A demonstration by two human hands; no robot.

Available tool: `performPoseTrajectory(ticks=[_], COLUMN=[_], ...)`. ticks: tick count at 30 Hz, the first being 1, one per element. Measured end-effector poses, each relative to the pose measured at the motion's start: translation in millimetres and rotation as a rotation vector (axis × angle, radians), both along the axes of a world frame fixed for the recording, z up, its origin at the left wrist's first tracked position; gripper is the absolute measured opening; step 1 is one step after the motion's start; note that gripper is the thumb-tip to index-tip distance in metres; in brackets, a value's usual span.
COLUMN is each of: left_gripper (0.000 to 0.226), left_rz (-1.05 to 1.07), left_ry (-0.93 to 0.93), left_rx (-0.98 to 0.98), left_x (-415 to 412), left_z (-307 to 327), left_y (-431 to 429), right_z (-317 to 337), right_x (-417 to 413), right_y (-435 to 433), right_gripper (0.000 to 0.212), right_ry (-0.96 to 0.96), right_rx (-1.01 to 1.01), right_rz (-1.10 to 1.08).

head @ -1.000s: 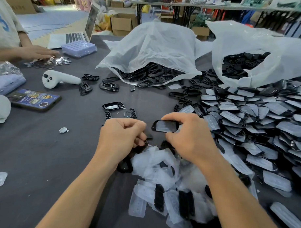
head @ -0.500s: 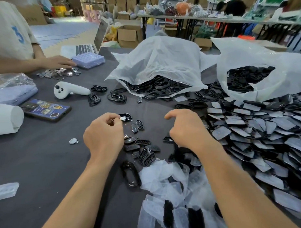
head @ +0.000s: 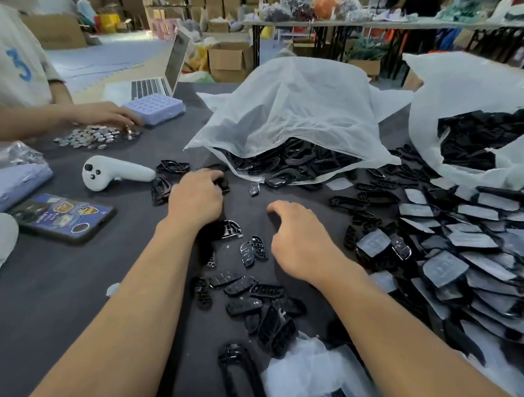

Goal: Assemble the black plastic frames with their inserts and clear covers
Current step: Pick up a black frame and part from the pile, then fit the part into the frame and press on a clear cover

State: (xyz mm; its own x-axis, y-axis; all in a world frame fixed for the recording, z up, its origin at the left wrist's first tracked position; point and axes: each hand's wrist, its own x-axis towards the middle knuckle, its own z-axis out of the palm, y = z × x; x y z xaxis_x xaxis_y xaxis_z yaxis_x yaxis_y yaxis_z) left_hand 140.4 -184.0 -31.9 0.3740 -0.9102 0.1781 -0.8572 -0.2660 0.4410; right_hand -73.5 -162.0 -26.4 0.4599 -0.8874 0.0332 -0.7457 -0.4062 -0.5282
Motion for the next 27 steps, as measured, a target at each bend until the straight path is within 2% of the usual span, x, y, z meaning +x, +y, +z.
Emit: performPoseTrajectory(ticks=[3, 8, 11, 13, 15, 18, 20, 23, 27], left_gripper=[0.036, 0.028, 0.027, 0.028, 0.026, 0.004, 0.017, 0.029, 0.035], left_rz=[0.067, 0.141, 0.190, 0.214, 0.213, 0.199, 0.217, 0.168, 0.120], left_ry=[0.004, 0.046, 0.080, 0.144, 0.303, 0.643, 0.913, 1.339, 1.658], left_rx=[-0.037, -0.103, -0.219, -0.303, -0.373, -0.470, -0.461, -0.353, -0.216], left_x=[4, 1, -10, -17, -27, -52, -68, -80, -87], left_z=[0, 1, 6, 15, 24, 30, 26, 21, 23], left_y=[-7, 10, 32, 45, 61, 96, 124, 160, 178], right_z=[-1, 14, 26, 34, 38, 36, 33, 31, 39], right_x=[-2, -9, -18, -29, -43, -65, -75, -81, -80], right_y=[-3, 3, 17, 32, 54, 87, 104, 116, 105], right_gripper=[0.049, 0.057, 0.059, 0.052, 0.039, 0.024, 0.019, 0.023, 0.029], right_ry=[-0.005, 0.091, 0.141, 0.166, 0.190, 0.163, 0.107, 0.075, 0.022], right_rx=[0.013, 0.104, 0.192, 0.209, 0.169, 0.103, 0.113, 0.136, 0.076], right_rz=[0.017, 0.075, 0.110, 0.128, 0.100, -0.039, -0.094, -0.074, -0.103])
